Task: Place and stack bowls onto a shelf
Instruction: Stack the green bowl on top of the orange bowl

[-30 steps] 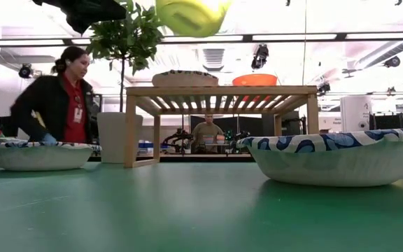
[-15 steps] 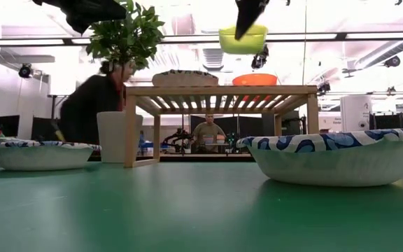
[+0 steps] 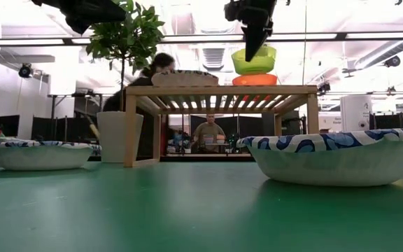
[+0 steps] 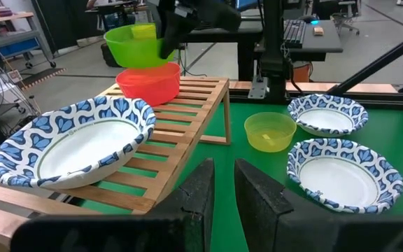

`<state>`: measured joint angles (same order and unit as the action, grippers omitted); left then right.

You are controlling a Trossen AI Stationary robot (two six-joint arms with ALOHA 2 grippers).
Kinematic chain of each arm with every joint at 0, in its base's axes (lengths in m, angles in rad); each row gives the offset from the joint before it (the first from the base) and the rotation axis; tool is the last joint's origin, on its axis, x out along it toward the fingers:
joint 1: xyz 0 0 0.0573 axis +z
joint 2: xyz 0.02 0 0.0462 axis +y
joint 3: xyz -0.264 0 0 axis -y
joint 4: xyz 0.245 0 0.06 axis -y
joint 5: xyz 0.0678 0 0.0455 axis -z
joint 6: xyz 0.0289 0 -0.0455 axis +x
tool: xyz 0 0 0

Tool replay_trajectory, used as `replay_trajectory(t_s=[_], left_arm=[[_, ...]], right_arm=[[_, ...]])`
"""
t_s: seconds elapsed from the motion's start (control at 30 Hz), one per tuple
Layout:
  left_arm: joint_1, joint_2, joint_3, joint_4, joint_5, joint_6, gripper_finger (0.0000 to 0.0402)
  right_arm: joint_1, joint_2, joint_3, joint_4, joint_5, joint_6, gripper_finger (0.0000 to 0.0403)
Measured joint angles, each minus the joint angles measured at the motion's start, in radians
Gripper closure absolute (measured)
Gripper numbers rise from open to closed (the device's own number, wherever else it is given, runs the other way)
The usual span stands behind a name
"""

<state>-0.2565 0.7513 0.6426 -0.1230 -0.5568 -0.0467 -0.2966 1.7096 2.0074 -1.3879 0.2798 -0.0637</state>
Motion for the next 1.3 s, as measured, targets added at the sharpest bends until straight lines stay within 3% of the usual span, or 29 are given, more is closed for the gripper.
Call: replay_trajectory(t_s=[0.77, 1.13, 1.3], left_arm=[[0.000, 0.000, 0.000, 0.002, 0.000, 0.000, 0.0362], [0.000, 0.000, 0.000, 0.003, 0.000, 0.000, 0.0362], [0.000, 0.000, 0.000, 0.003, 0.000, 0.000, 0.0362]], right_arm=[[-0.027, 0.000, -0.108, 0.074, 0.005, -0.027, 0.0392], [-0.029, 0.000, -0.105, 0.085, 0.044, -0.015, 0.0321], [-0.029, -0.015, -0.105, 0.085, 0.041, -0.015, 0.0315]])
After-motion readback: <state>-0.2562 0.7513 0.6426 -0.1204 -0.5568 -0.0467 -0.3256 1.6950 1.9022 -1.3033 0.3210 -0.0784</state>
